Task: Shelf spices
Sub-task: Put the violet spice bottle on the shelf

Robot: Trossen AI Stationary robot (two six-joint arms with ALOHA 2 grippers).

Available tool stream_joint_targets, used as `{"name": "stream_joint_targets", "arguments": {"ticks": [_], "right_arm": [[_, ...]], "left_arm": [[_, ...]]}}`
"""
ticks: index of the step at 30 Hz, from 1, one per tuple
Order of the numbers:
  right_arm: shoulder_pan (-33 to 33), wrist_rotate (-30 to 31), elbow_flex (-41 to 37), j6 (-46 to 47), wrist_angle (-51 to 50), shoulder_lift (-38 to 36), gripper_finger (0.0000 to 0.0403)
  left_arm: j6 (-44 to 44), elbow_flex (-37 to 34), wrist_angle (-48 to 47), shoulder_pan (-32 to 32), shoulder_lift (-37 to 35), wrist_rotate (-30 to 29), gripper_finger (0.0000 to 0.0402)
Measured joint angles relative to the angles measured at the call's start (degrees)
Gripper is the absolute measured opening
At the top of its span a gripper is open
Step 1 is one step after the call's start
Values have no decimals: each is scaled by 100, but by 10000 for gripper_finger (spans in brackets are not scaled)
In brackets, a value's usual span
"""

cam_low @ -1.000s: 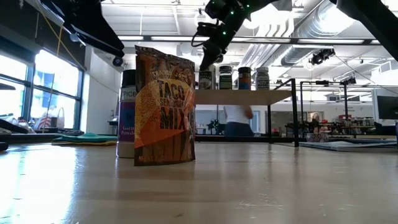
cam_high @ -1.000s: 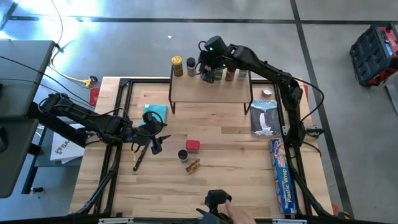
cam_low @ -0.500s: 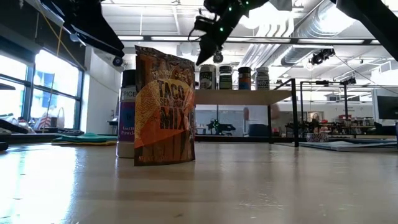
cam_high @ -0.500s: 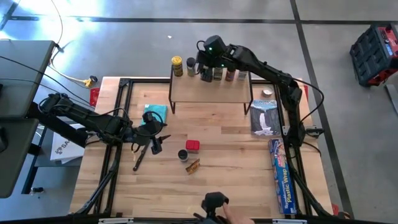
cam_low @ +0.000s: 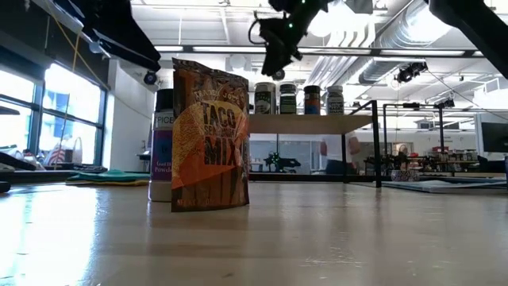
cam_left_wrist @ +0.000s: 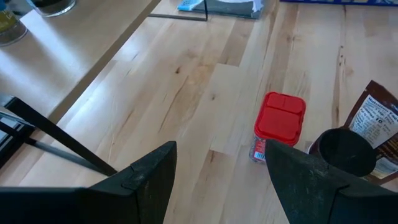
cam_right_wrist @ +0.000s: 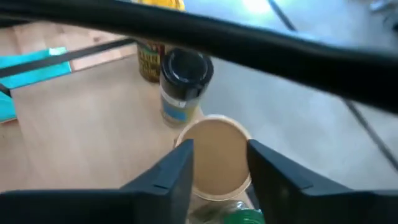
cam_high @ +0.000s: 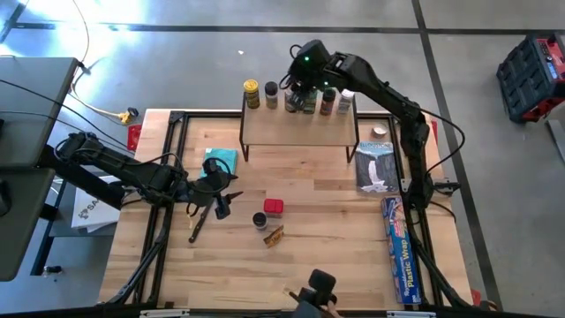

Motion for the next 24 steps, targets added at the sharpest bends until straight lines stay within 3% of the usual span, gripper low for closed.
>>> {"name": "stream_joint_targets", "arguments": {"ticks": [5, 11, 24], "right_arm": [[-42, -29, -119, 137, 126, 216, 69], [-78, -83, -112, 72, 324, 326, 20], [-78, -708, -58, -445, 180, 299, 0]], "left_arm": [[141, -2, 60, 0, 1, 1, 238], [139, -2, 58, 2, 0, 7, 238], [138, -2, 61, 2, 0, 22, 238]]}}
